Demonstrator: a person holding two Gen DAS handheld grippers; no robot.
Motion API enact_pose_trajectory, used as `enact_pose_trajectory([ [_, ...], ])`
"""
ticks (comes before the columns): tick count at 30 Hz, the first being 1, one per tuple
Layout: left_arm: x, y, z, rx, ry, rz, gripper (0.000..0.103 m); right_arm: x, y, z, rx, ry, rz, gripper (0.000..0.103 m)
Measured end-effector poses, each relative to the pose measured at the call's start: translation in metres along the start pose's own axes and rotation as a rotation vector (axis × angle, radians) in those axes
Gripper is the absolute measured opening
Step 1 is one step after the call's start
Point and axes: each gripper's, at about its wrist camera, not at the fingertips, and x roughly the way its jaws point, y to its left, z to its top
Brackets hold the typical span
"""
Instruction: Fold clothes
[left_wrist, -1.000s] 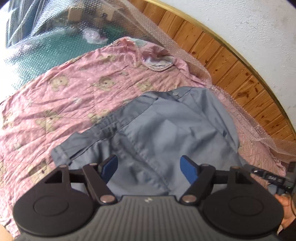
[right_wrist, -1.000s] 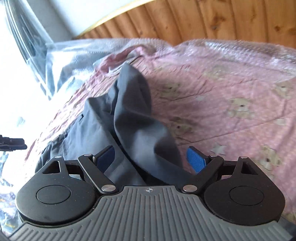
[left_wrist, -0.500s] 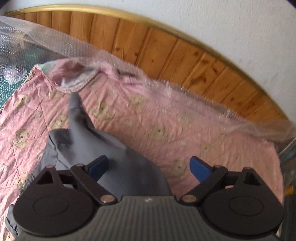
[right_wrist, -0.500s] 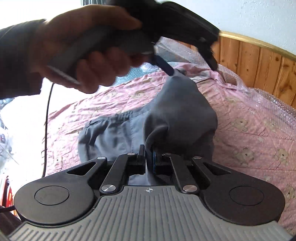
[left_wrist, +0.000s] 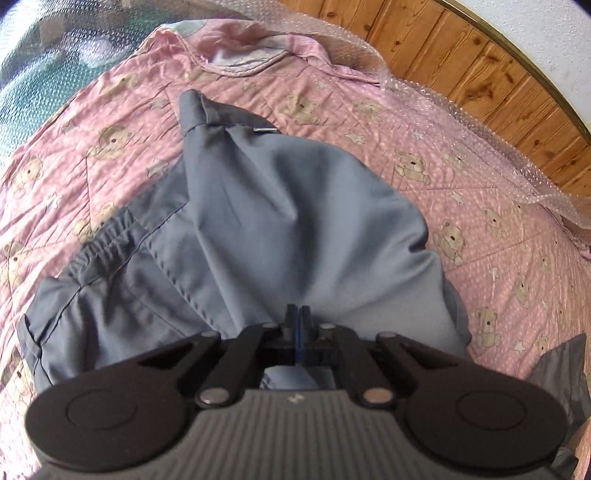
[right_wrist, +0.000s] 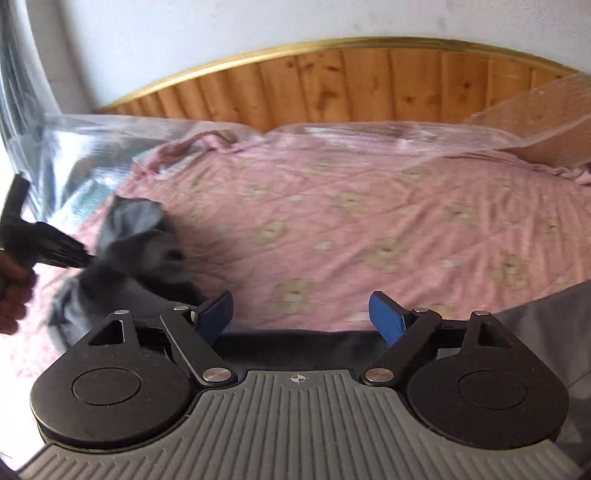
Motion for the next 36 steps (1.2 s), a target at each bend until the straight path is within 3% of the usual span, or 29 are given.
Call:
enact_pose_trajectory([
  [1, -0.002, 0.002, -0.001, -0.002, -0.008, -0.009, 0.0, -0.001, -0.024, 0.001, -0.018, 0.019, -0.029, 0.084],
  [3, -0.005, 0.003, -0.001, 0.008, -0.019, -0.035, 0.0, 0.014, -0.048, 0.002, -0.201, 0.097, -0.002, 0.084],
  [6, -0.005, 0.003, -0.001, 0.008, -0.015, -0.066, 0.0, 0.047, -0.063, 0.015, -0.475, 0.239, 0.149, 0.084],
  [10, 0.002, 0.0, 0.002, -0.019, -0.005, -0.072, 0.002, 0.09, -0.05, 0.022, -0.712, 0.421, 0.368, 0.084],
  [12, 0.003, -0.002, 0.006, -0.048, -0.015, -0.07, 0.014, 0.113, -0.049, 0.018, -0.768, 0.502, 0.418, 0.084],
  [14, 0.003, -0.005, 0.012, -0.077, -0.041, -0.07, 0.044, 0.13, -0.051, 0.014, -0.784, 0.562, 0.451, 0.084],
  [15, 0.004, -0.007, 0.015, -0.089, -0.055, -0.072, 0.051, 0.137, -0.053, 0.012, -0.773, 0.592, 0.469, 0.08],
  [16, 0.007, -0.011, 0.019, -0.083, -0.055, -0.073, 0.055, 0.136, -0.055, 0.012, -0.757, 0.619, 0.487, 0.068],
  [17, 0.01, -0.015, 0.024, -0.074, -0.053, -0.074, 0.048, 0.135, -0.056, 0.012, -0.741, 0.646, 0.506, 0.059],
  [18, 0.013, -0.02, 0.029, -0.064, -0.051, -0.076, 0.033, 0.134, -0.057, 0.012, -0.725, 0.673, 0.524, 0.042],
  [19, 0.017, -0.025, 0.033, -0.052, -0.038, -0.079, 0.005, 0.125, -0.059, 0.012, -0.736, 0.672, 0.511, 0.024],
  [21, 0.017, -0.035, 0.041, -0.025, -0.064, -0.069, 0.0, 0.106, -0.063, 0.012, -0.757, 0.672, 0.484, 0.004],
  [22, 0.012, -0.042, 0.047, -0.012, -0.089, -0.078, 0.0, 0.097, -0.065, 0.011, -0.768, 0.671, 0.47, 0.0],
  [25, -0.029, -0.048, 0.079, -0.06, -0.239, -0.154, 0.0, 0.047, -0.074, 0.044, -0.806, 0.487, 0.345, 0.0],
  [28, -0.088, -0.047, 0.12, -0.131, -0.418, -0.233, 0.0, -0.029, -0.09, 0.109, -0.813, 0.228, 0.13, 0.0],
  [30, -0.111, -0.054, 0.139, -0.119, -0.485, -0.233, 0.0, -0.083, -0.098, 0.148, -0.769, 0.044, 0.02, 0.0],
  [32, -0.123, -0.065, 0.154, -0.089, -0.516, -0.226, 0.0, -0.134, -0.097, 0.175, -0.76, -0.133, -0.144, 0.0],
  [34, -0.106, -0.072, 0.155, -0.069, -0.451, -0.197, 0.0, -0.159, -0.094, 0.179, -0.744, -0.196, -0.251, 0.0],
  [36, -0.072, -0.073, 0.145, -0.067, -0.329, -0.186, 0.003, -0.156, -0.101, 0.166, -0.662, -0.185, -0.273, 0.0],
])
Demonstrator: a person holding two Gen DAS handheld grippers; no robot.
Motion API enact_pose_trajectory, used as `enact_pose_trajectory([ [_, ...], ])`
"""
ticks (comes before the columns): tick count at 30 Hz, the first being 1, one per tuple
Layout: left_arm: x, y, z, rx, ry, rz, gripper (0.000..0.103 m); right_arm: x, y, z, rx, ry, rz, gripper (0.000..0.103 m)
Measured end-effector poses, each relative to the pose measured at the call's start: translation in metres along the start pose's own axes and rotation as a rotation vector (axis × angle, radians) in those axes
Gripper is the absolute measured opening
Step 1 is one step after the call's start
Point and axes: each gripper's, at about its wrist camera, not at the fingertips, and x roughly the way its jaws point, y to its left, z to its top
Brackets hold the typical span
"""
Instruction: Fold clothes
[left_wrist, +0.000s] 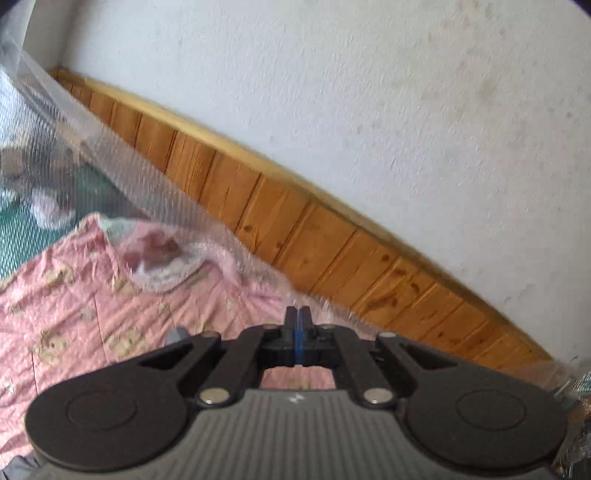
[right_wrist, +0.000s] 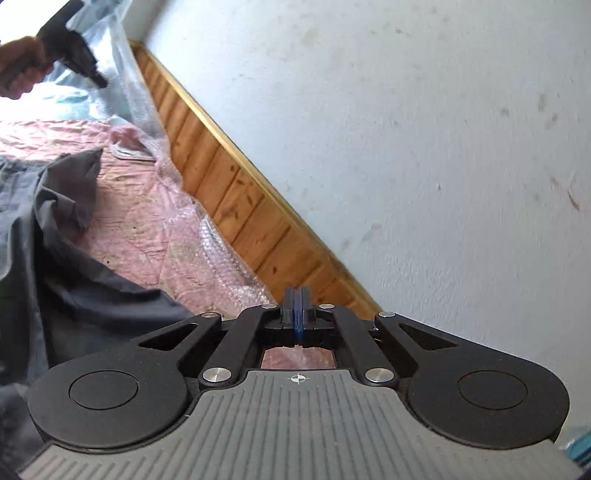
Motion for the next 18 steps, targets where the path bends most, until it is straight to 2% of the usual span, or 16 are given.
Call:
enact_pose_trajectory([
  [2, 0.026, 0.009, -0.025, 0.001, 0.094, 0.053, 0.02, 0.022, 0.011, -0.034, 0.139, 0.03, 0.063, 0.012],
  [3, 0.038, 0.014, -0.038, 0.002, 0.139, 0.081, 0.025, 0.04, 0.022, -0.055, 0.245, 0.075, 0.123, 0.029],
  [4, 0.044, 0.02, -0.047, -0.011, 0.16, 0.104, 0.035, 0.061, 0.034, -0.071, 0.34, 0.121, 0.17, 0.045],
  [6, 0.053, 0.031, -0.066, -0.039, 0.196, 0.149, 0.042, 0.096, 0.067, -0.086, 0.465, 0.138, 0.278, 0.047],
  [7, 0.052, 0.039, -0.074, -0.061, 0.197, 0.148, 0.048, 0.108, 0.084, -0.083, 0.493, 0.114, 0.324, 0.056],
  [8, 0.048, 0.044, -0.079, -0.079, 0.193, 0.154, 0.053, 0.12, 0.103, -0.076, 0.505, 0.088, 0.373, 0.062],
  [10, 0.041, 0.057, -0.089, -0.119, 0.189, 0.169, 0.06, 0.144, 0.136, -0.051, 0.521, 0.022, 0.485, 0.08],
  [12, 0.036, 0.072, -0.096, -0.168, 0.193, 0.184, 0.066, 0.172, 0.168, -0.021, 0.545, -0.031, 0.62, 0.091],
  [14, 0.032, 0.082, -0.097, -0.213, 0.179, 0.186, 0.073, 0.207, 0.203, 0.016, 0.518, -0.043, 0.736, 0.092],
  [16, 0.033, 0.088, -0.092, -0.237, 0.146, 0.192, 0.075, 0.236, 0.238, 0.051, 0.463, -0.039, 0.818, 0.093],
  [18, 0.029, 0.095, -0.084, -0.296, 0.085, 0.223, 0.075, 0.262, 0.265, 0.078, 0.404, -0.005, 0.862, 0.094],
])
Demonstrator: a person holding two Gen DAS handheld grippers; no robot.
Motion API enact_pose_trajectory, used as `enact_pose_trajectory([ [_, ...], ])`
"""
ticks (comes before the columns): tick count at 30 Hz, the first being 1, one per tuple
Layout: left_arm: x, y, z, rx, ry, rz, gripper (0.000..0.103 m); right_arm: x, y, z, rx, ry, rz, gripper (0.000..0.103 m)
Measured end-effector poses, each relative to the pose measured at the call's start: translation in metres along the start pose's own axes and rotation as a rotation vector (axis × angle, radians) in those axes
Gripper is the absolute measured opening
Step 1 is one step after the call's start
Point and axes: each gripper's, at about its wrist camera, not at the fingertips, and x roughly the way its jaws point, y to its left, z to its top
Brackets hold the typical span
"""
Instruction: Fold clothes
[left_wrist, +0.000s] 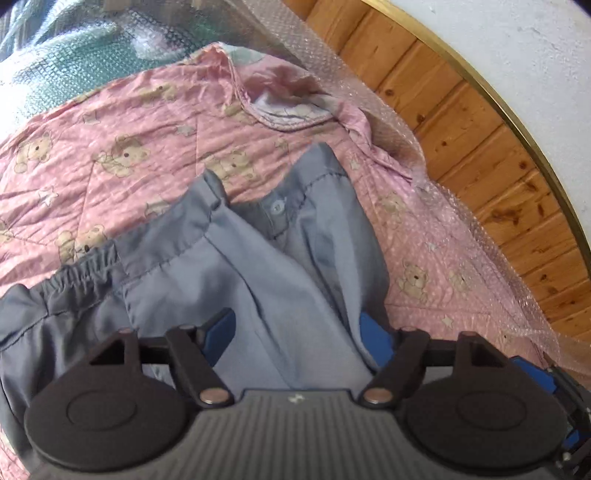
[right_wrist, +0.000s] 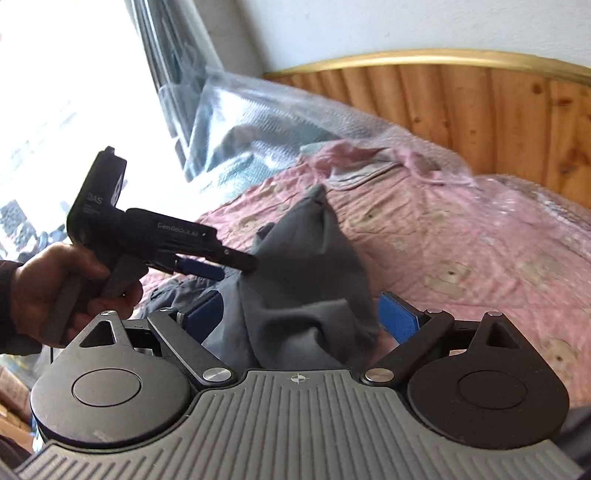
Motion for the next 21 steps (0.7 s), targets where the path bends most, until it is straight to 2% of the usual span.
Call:
enact_pose_trajectory([
  [3, 0.001, 0.012, 0.016, -0.111, -0.053, 0.01, 0.079, 0.045, -0.004, 0.022, 0.027, 0.069, -0.011, 0.094],
  [6, 0.033, 0.012, 0.034, -0.093, 0.012, 0.061, 0.078, 0.073, -0.025, 0.033, 0.152, 0.129, -0.007, 0.094],
  [7, 0.048, 0.011, 0.039, -0.072, 0.049, 0.079, 0.07, 0.08, -0.033, 0.031, 0.198, 0.156, -0.004, 0.094],
  [8, 0.062, 0.011, 0.043, -0.051, 0.085, 0.097, 0.036, 0.088, -0.041, 0.03, 0.245, 0.184, 0.0, 0.094],
  [9, 0.071, 0.015, 0.043, -0.047, 0.115, 0.096, 0.011, 0.096, -0.049, 0.028, 0.291, 0.211, 0.004, 0.094],
  [10, 0.068, 0.019, 0.041, -0.052, 0.109, 0.092, 0.002, 0.105, -0.055, 0.024, 0.325, 0.249, 0.016, 0.094],
  [12, 0.047, 0.03, 0.035, -0.05, 0.065, 0.069, 0.002, 0.122, -0.067, 0.018, 0.394, 0.327, 0.042, 0.093],
  [14, -0.001, 0.047, 0.021, -0.053, -0.001, 0.021, 0.002, 0.133, -0.07, 0.013, 0.418, 0.404, 0.059, 0.086],
  [16, -0.065, 0.08, -0.009, -0.093, -0.033, -0.028, 0.002, 0.123, -0.062, 0.012, 0.392, 0.421, 0.127, 0.086],
  [18, -0.11, 0.112, -0.046, -0.083, -0.023, -0.003, 0.002, 0.112, -0.053, 0.013, 0.348, 0.449, 0.218, 0.086],
  [20, -0.122, 0.139, -0.078, -0.114, 0.042, 0.03, 0.001, 0.106, -0.048, 0.018, 0.309, 0.47, 0.268, 0.086],
  [21, -0.126, 0.153, -0.094, -0.13, 0.075, 0.047, 0.001, 0.107, -0.049, 0.024, 0.307, 0.466, 0.266, 0.086],
])
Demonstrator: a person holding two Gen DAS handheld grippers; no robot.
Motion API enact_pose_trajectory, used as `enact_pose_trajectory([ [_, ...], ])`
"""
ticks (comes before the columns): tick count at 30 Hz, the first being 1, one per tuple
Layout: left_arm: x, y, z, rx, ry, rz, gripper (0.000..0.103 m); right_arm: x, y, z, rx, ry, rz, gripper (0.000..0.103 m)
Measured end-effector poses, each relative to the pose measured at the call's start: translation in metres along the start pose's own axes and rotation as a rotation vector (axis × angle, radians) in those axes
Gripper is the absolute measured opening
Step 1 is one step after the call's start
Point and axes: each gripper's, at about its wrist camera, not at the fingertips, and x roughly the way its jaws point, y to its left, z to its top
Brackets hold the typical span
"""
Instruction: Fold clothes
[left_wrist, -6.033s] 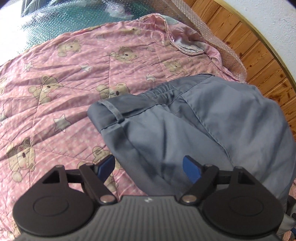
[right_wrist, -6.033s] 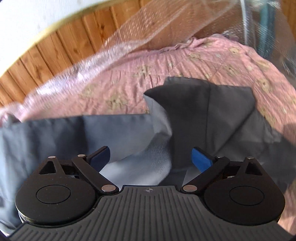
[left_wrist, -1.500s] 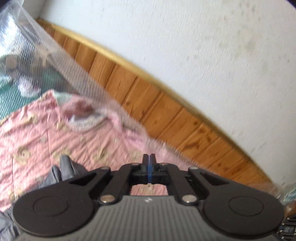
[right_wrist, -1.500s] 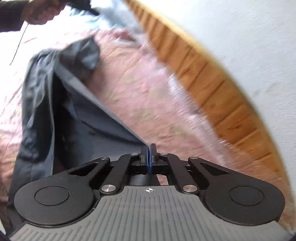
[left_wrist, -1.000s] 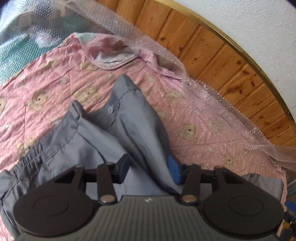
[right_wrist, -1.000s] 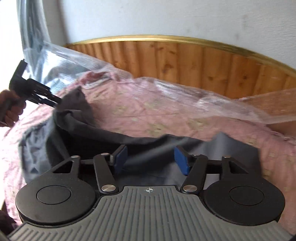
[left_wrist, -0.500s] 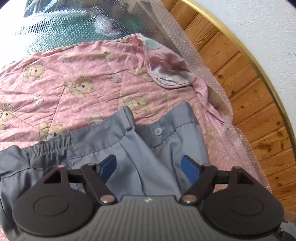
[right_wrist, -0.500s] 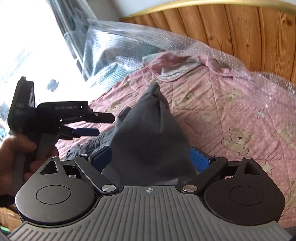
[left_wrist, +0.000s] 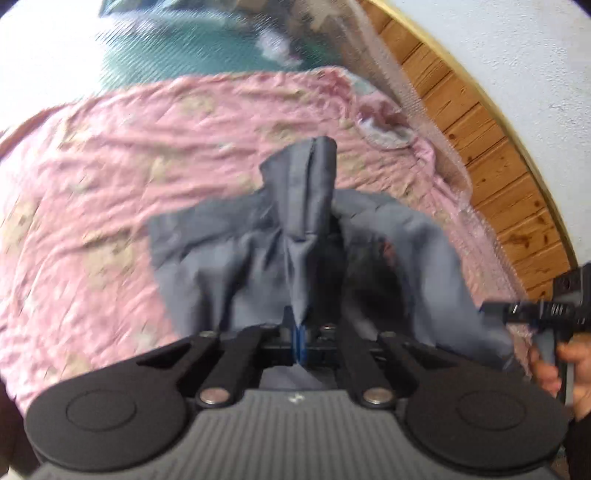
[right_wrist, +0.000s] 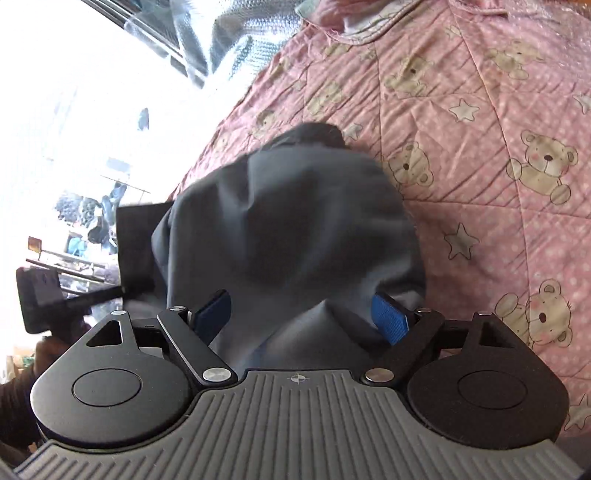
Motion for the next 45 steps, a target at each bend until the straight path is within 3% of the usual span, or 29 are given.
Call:
enact_pose_trajectory([
  [4, 0.009, 0.028, -0.034, -0.032, 0.045, 0.059, 0.001, 0.023, 0.01, 0.033, -0.011, -0.039, -0.116, 0.091],
  [7, 0.006, 0.029, -0.046, -0.02, 0.014, 0.063, 0.001, 0.077, 0.026, 0.039, -0.086, 0.093, -0.188, 0.092],
  [9, 0.003, 0.027, -0.051, 0.001, -0.009, 0.063, 0.001, 0.106, 0.041, 0.024, -0.144, 0.186, -0.163, 0.09],
  [11, 0.0, 0.028, -0.055, 0.008, -0.03, 0.054, 0.001, 0.129, 0.055, 0.008, -0.207, 0.253, -0.172, 0.071],
  [12, -0.003, 0.029, -0.056, 0.004, -0.051, 0.041, 0.001, 0.135, 0.063, 0.0, -0.24, 0.265, -0.205, 0.046],
  [13, -0.007, 0.029, -0.055, 0.001, -0.08, 0.025, 0.001, 0.135, 0.07, -0.005, -0.273, 0.25, -0.244, 0.028],
  [14, -0.012, 0.028, -0.054, 0.005, -0.106, 0.014, 0.001, 0.134, 0.078, -0.01, -0.306, 0.235, -0.283, 0.021],
  [15, -0.02, 0.026, -0.051, 0.011, -0.138, -0.002, 0.001, 0.125, 0.089, -0.01, -0.337, 0.192, -0.316, 0.007],
  [16, -0.029, 0.019, -0.046, 0.019, -0.168, -0.021, 0.001, 0.112, 0.101, -0.009, -0.361, 0.137, -0.345, 0.004],
  [20, -0.057, -0.009, -0.015, 0.033, -0.27, -0.108, 0.001, -0.011, 0.177, 0.023, -0.419, -0.294, -0.383, 0.002],
  [21, -0.061, -0.017, -0.005, 0.031, -0.29, -0.132, 0.002, -0.037, 0.194, 0.03, -0.448, -0.404, -0.421, 0.002],
  [23, -0.045, -0.037, 0.021, 0.038, -0.28, -0.148, 0.003, -0.053, 0.205, 0.05, -0.489, -0.522, -0.558, 0.002],
  [24, -0.032, -0.048, 0.035, 0.041, -0.271, -0.141, 0.004, -0.043, 0.197, 0.065, -0.46, -0.538, -0.633, 0.005],
  [25, -0.015, -0.056, 0.047, 0.056, -0.246, -0.119, 0.011, -0.026, 0.182, 0.077, -0.455, -0.51, -0.704, 0.025],
  [26, 0.002, -0.062, 0.055, 0.079, -0.214, -0.073, 0.016, -0.009, 0.168, 0.089, -0.448, -0.482, -0.775, 0.037],
  [27, 0.013, -0.065, 0.061, 0.092, -0.188, -0.03, 0.016, 0.006, 0.155, 0.091, -0.438, -0.432, -0.868, 0.043],
  [28, 0.013, -0.059, 0.06, 0.081, -0.182, -0.04, 0.017, 0.009, 0.149, 0.085, -0.406, -0.423, -0.92, 0.042],
  [29, 0.013, -0.051, 0.059, 0.069, -0.178, -0.057, 0.021, -0.001, 0.149, 0.07, -0.355, -0.465, -0.889, 0.044],
  [30, 0.013, -0.043, 0.057, 0.056, -0.175, -0.074, 0.026, -0.01, 0.149, 0.055, -0.305, -0.507, -0.856, 0.054],
  [31, 0.007, -0.029, 0.053, 0.04, -0.194, -0.086, 0.04, -0.028, 0.148, 0.028, -0.273, -0.54, -0.794, 0.067],
  [32, 0.002, -0.015, 0.047, 0.024, -0.213, -0.084, 0.051, -0.038, 0.15, 0.002, -0.268, -0.556, -0.778, 0.072],
  [33, 0.004, -0.001, 0.044, 0.004, -0.208, -0.081, 0.054, -0.043, 0.151, -0.03, -0.277, -0.554, -0.768, 0.076],
  [35, 0.017, 0.023, 0.043, -0.037, -0.157, -0.073, 0.054, -0.05, 0.151, -0.09, -0.277, -0.528, -0.742, 0.079],
  [38, 0.055, 0.027, 0.05, -0.033, -0.056, -0.052, 0.051, -0.036, 0.144, -0.179, -0.224, -0.414, -0.638, 0.086],
  [41, 0.079, -0.002, 0.058, 0.035, -0.031, -0.086, 0.05, -0.005, 0.143, -0.247, -0.235, -0.287, -0.629, 0.087],
  [44, 0.09, -0.049, 0.067, 0.153, -0.048, -0.139, 0.05, 0.009, 0.126, -0.289, -0.177, -0.216, -0.684, 0.086],
  [45, 0.091, -0.067, 0.07, 0.201, -0.056, -0.147, 0.05, 0.006, 0.115, -0.298, -0.141, -0.206, -0.704, 0.08],
])
